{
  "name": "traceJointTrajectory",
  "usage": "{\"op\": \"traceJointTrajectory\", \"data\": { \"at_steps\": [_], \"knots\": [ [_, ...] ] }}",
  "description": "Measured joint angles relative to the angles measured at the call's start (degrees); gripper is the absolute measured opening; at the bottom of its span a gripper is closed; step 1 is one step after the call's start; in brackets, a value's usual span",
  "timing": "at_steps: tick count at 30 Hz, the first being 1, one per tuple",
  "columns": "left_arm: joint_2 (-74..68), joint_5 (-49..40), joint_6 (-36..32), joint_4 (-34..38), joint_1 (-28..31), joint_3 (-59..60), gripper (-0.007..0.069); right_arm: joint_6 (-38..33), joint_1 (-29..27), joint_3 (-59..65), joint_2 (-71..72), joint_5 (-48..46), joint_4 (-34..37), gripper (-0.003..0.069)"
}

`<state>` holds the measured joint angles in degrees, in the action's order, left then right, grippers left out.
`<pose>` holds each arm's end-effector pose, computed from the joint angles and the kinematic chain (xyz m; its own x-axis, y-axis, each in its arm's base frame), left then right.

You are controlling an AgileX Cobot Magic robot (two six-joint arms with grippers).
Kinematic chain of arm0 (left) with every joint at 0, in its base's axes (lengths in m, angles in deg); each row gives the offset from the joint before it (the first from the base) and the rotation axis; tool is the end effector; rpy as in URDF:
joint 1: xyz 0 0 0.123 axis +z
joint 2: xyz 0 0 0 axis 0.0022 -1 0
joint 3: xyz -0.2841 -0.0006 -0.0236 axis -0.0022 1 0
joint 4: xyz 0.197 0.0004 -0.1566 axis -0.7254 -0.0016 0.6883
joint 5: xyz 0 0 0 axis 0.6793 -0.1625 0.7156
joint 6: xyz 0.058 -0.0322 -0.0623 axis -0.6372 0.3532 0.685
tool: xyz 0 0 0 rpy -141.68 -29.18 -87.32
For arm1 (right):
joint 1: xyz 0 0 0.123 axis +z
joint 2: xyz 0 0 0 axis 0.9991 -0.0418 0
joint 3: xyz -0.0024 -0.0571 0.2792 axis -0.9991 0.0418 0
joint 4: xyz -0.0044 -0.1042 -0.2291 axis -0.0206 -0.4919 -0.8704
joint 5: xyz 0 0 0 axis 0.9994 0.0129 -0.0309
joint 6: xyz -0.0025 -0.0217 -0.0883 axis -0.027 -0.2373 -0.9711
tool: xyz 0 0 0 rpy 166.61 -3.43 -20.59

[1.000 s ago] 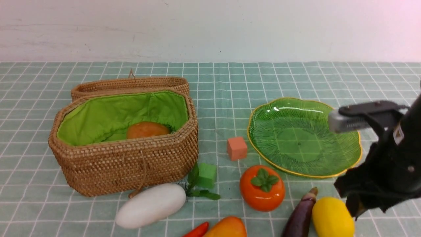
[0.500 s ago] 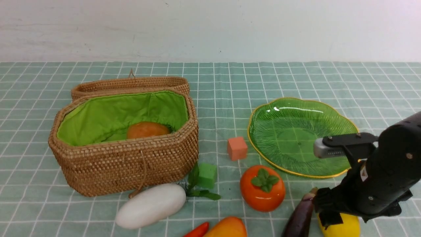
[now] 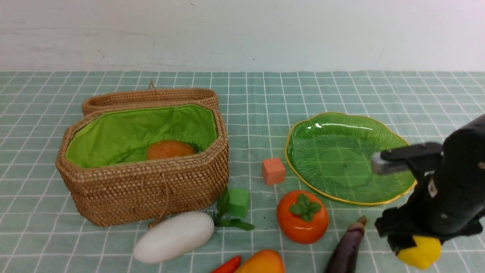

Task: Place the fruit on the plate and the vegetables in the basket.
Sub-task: Use the right arm to grab a lemon and put it into the right plate

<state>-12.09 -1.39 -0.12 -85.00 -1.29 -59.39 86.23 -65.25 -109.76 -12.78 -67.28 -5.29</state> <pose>0.0522 0.0016 0.1689 -0.2805 -0.4482 -0.8488 -0.1514 0.8939 -0.4219 0.2551 0.0931 0.2455 -0.9419 -0.1529 -0.2990 -0.1438 0.9882 -0.0521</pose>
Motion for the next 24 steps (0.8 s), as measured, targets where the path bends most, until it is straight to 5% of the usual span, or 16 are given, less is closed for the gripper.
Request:
{"op": "traceJointTrajectory", "data": {
  "at_steps": [12, 24],
  "knots": [
    [0.0, 0.0, 0.0, 0.0, 0.0, 0.0, 0.0239, 7.3, -4.3, -13.9, -6.1, 21.4, -5.5, 0.0575],
    [0.0, 0.0, 0.0, 0.0, 0.0, 0.0, 0.0239, 11.8, -9.2, -19.8, -23.5, 21.9, 7.2, 0.0598]
  ]
}}
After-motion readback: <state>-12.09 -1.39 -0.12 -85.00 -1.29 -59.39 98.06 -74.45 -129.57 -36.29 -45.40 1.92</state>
